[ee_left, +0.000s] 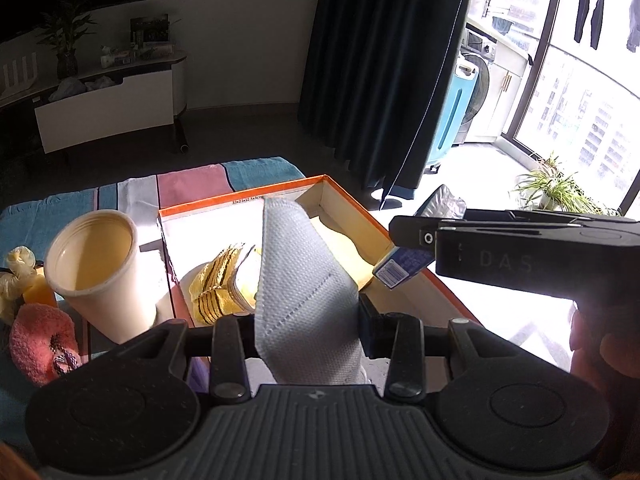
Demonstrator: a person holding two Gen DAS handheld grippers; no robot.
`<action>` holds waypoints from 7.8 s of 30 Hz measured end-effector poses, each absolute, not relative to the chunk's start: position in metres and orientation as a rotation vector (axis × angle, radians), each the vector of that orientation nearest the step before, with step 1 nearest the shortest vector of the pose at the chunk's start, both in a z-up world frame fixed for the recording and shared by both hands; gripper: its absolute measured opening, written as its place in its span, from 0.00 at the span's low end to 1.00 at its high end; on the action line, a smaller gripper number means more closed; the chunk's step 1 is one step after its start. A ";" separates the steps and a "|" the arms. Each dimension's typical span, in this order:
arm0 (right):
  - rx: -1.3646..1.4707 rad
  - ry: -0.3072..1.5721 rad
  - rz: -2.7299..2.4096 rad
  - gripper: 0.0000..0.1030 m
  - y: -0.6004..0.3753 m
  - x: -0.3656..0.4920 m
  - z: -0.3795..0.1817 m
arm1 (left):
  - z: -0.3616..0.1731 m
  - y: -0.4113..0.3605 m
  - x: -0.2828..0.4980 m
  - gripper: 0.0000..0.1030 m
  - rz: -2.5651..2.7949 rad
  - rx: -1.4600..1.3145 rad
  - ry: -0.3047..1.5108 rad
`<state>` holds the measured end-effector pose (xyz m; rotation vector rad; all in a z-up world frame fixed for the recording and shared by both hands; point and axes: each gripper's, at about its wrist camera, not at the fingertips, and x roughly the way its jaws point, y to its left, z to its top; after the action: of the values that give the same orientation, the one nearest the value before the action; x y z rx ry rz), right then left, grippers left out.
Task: Organize soft objects
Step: 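Carry the mask and tissue pack to the box, opening the left tool over it, then lower the tissue pack into the box and open the right tool, then grasp the dark navy cloth with the left tool and lift it, then grasp the pink fluffy toy with the right tool while the left tool holds the navy cloth, then carry the navy cloth and pink toy over the white box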
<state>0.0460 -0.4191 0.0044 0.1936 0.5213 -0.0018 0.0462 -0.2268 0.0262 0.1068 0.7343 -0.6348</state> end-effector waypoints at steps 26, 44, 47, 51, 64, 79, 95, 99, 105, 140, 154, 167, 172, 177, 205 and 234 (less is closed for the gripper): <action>0.152 0.591 0.005 0.65 -0.427 0.124 0.003 | 0.016 -0.239 0.061 0.67 -0.742 0.076 0.796; 0.168 0.470 -0.029 0.77 -0.435 0.087 0.027 | 0.039 -0.207 0.054 0.85 -0.641 0.040 0.737; 0.188 0.463 -0.036 0.77 -0.436 0.073 0.034 | 0.043 -0.201 0.052 0.86 -0.621 0.034 0.724; 0.180 0.467 -0.021 0.77 -0.427 0.055 0.037 | 0.047 -0.193 0.047 0.87 -0.603 0.030 0.713; 0.129 0.454 -0.053 0.90 -0.378 0.020 0.039 | 0.060 -0.165 0.032 1.00 -0.400 0.114 0.651; 0.098 0.494 0.066 0.90 -0.299 0.023 0.031 | 0.064 -0.108 0.031 1.00 -0.149 0.098 0.672; 0.104 0.550 0.213 0.90 -0.246 0.030 0.025 | 0.056 -0.054 0.030 1.00 -0.072 0.049 0.724; 0.098 0.563 0.240 0.90 -0.236 0.034 0.023 | 0.053 -0.042 0.031 1.00 -0.051 0.043 0.739; 0.066 0.582 0.279 0.90 -0.219 0.036 0.018 | 0.049 -0.024 0.031 1.00 -0.042 0.009 0.752; 0.095 0.635 0.339 0.90 -0.222 0.034 0.001 | 0.006 0.071 0.018 1.00 0.067 -0.168 0.882; 0.077 0.649 0.367 0.90 -0.209 0.034 -0.002 | -0.022 0.028 0.029 1.00 -0.067 0.003 0.876; 0.075 0.662 0.364 0.90 -0.200 0.043 -0.004 | -0.033 0.023 0.031 0.34 -0.172 0.031 0.810; 0.074 0.656 0.357 0.90 -0.200 0.044 -0.003 | -0.030 0.010 0.013 0.29 -0.233 0.073 0.690; 0.081 0.656 0.347 0.90 -0.203 0.046 -0.002 | -0.021 -0.010 -0.013 0.29 -0.281 0.146 0.548; 0.006 0.839 0.327 0.90 -0.121 0.159 -0.034 | 0.020 0.046 0.042 0.29 -0.099 -0.109 0.544; 0.053 0.682 0.350 0.45 -0.163 0.069 0.014 | 0.031 0.030 0.038 0.29 -0.108 -0.105 0.625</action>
<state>0.0693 -0.1628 0.0142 0.0528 0.6821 0.3499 0.0383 0.0296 0.0313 -0.1052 0.6251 -0.1080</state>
